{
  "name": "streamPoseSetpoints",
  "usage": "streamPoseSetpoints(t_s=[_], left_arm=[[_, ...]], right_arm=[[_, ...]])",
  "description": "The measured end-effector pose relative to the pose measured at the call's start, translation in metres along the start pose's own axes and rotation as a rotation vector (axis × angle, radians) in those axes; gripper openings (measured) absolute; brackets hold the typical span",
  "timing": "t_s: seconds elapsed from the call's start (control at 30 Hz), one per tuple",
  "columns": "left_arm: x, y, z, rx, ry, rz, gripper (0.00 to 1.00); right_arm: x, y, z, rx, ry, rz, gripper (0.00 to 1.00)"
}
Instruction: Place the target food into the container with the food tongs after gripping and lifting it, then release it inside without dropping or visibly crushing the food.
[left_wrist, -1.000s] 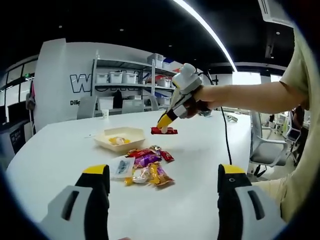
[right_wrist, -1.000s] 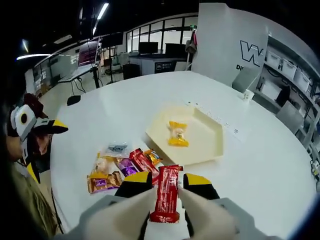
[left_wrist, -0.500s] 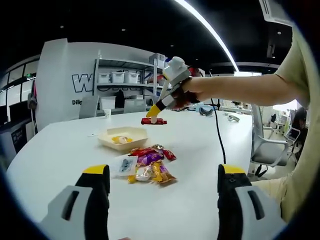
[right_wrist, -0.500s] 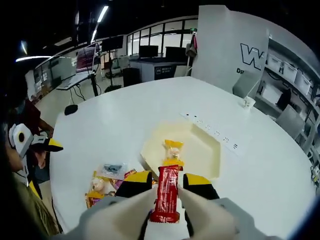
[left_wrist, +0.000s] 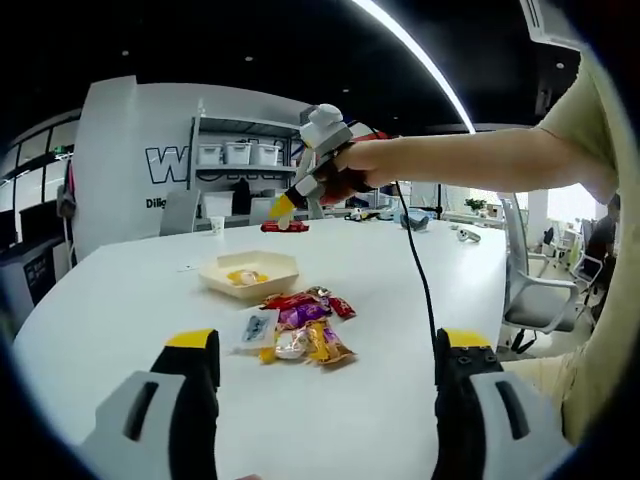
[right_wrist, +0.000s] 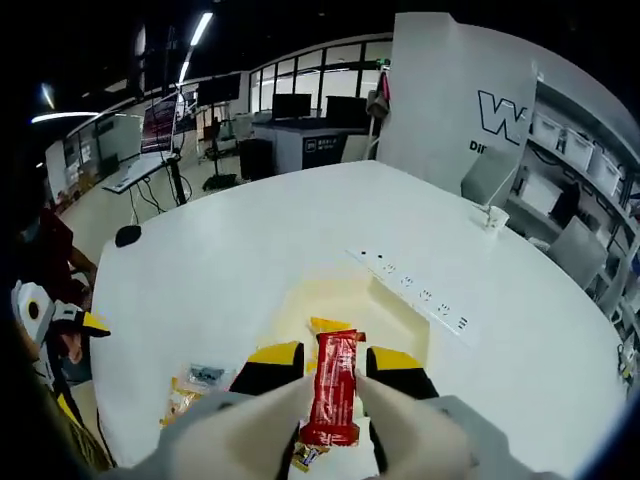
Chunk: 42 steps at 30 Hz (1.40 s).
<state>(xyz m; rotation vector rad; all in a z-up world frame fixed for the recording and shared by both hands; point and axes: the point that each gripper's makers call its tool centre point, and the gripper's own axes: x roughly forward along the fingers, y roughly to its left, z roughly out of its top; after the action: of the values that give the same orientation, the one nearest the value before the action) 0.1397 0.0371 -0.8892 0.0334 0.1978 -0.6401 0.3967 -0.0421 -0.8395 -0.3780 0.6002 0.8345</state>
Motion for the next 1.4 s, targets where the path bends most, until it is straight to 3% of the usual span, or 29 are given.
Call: streamPoseSetpoints(t_s=[0.7, 1.07, 1.4], left_arm=[[-0.005, 0.010, -0.001, -0.008, 0.004, 0.021, 0.87], [-0.005, 0.011, -0.002, -0.004, 0.008, 0.024, 0.87], [-0.006, 0.010, 0.000, -0.001, 0.007, 0.022, 0.87]], right_arm=[[0.025, -0.026, 0.016, 0.034, 0.018, -0.030, 0.20], [0.028, -0.032, 0.029, 0.015, 0.006, -0.041, 0.21], [0.024, -0.031, 0.028, 0.017, 0.010, -0.044, 0.21]])
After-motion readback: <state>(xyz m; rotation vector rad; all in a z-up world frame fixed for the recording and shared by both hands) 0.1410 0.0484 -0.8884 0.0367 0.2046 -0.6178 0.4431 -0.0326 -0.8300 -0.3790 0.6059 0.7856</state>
